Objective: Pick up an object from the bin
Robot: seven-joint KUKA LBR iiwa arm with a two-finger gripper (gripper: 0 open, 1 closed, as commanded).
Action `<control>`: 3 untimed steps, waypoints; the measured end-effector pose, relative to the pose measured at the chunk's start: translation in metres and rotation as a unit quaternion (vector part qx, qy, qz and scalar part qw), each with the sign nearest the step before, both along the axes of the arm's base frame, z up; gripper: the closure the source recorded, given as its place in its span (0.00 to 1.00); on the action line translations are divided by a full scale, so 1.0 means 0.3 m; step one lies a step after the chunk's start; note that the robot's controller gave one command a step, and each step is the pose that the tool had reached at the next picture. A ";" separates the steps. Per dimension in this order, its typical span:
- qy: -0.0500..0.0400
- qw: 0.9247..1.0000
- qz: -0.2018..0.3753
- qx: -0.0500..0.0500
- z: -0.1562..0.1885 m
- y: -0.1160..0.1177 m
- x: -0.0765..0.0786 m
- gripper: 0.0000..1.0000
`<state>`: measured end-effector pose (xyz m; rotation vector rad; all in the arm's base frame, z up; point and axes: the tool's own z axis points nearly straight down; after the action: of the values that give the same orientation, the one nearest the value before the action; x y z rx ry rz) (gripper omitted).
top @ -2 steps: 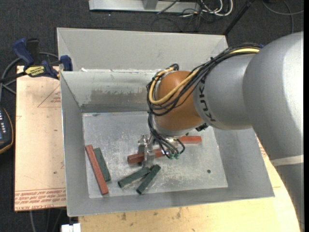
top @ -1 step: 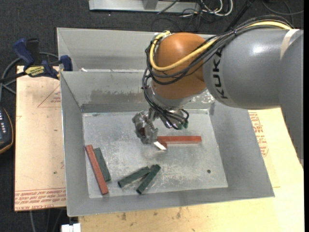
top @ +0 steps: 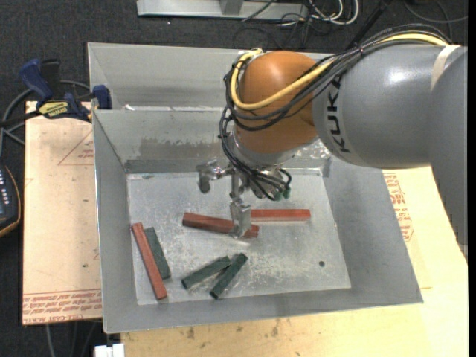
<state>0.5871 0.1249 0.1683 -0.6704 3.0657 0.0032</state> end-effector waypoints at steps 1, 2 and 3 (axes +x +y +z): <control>-0.001 1.000 0.012 0.001 -0.336 -0.053 0.042 0.00; 0.001 1.000 -0.012 -0.002 -0.328 -0.341 0.047 0.00; 0.000 1.000 -0.008 0.000 -0.325 -0.323 0.048 1.00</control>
Offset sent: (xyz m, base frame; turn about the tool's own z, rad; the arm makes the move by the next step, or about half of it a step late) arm 0.0116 -0.0168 -0.0983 -0.0284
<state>0.6016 0.0281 0.0710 -0.6445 3.0715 0.0023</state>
